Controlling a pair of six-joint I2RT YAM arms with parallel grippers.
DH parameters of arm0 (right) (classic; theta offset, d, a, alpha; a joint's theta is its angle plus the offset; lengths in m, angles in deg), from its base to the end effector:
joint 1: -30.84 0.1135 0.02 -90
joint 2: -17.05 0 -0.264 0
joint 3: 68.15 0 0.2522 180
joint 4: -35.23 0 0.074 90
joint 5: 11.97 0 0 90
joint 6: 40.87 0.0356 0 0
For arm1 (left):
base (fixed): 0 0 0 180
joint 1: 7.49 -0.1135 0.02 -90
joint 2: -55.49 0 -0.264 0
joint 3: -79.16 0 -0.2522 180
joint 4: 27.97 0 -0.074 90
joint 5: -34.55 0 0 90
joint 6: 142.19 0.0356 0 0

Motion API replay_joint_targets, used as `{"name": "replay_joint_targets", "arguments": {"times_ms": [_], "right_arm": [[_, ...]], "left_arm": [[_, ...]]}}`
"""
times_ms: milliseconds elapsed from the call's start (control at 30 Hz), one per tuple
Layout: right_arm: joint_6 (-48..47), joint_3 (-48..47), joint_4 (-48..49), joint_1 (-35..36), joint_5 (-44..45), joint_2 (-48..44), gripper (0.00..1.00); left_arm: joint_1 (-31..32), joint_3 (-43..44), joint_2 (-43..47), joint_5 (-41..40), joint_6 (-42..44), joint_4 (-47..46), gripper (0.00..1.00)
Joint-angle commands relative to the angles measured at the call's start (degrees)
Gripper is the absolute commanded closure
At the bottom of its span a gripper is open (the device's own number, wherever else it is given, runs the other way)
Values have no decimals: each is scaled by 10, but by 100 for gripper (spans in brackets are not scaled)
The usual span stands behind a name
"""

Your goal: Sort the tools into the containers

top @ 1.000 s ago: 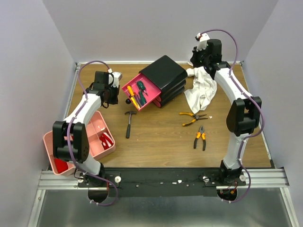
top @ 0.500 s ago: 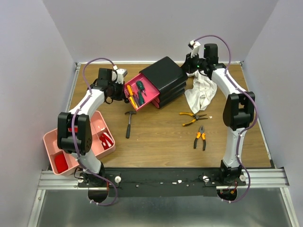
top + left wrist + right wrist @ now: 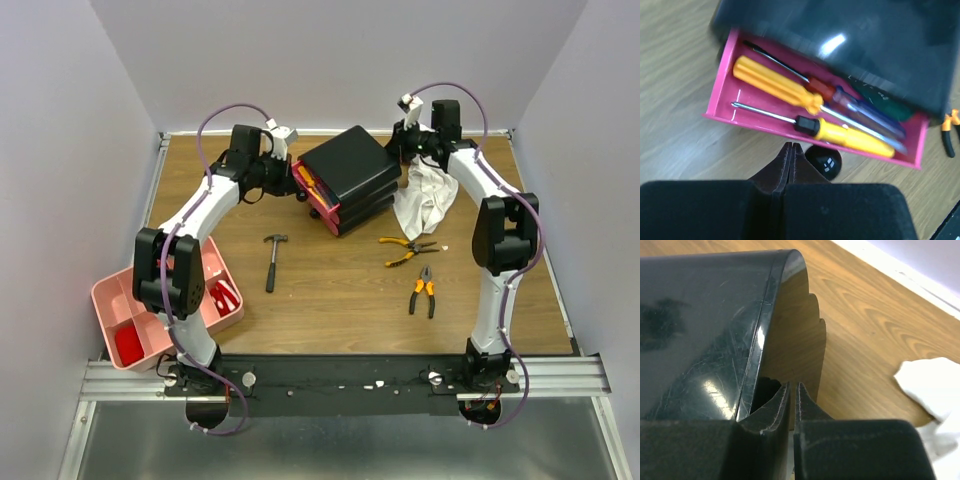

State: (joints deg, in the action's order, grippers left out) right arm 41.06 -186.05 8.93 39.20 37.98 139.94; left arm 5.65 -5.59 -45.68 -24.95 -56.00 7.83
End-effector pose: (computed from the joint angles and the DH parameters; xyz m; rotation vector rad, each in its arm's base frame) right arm 0.4925 0.0955 0.2607 -0.6970 1.9362 0.7376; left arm 0.3855 -0.1086 0.2768 0.4621 2.2450 -0.7638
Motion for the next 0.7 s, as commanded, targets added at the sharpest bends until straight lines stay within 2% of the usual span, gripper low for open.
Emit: {"name": "replay_joint_targets", "arguments": {"times_ms": [0, 200, 600, 633, 667], "right_arm": [[20, 14, -23, 28, -58, -11, 84], [19, 13, -22, 33, -50, -7, 84], [7, 32, -22, 40, -28, -20, 83], [3, 31, -24, 40, -22, -21, 83], [2, 28, -25, 40, -12, -23, 83]], "left_arm": [[14, 3, 18, 43, -18, -14, 100], [21, -24, 15, 45, -36, -48, 100], [52, 77, -62, 48, -80, -70, 100], [52, 76, -58, 36, -81, -62, 92], [52, 75, -54, 7, -81, -52, 73]]}}
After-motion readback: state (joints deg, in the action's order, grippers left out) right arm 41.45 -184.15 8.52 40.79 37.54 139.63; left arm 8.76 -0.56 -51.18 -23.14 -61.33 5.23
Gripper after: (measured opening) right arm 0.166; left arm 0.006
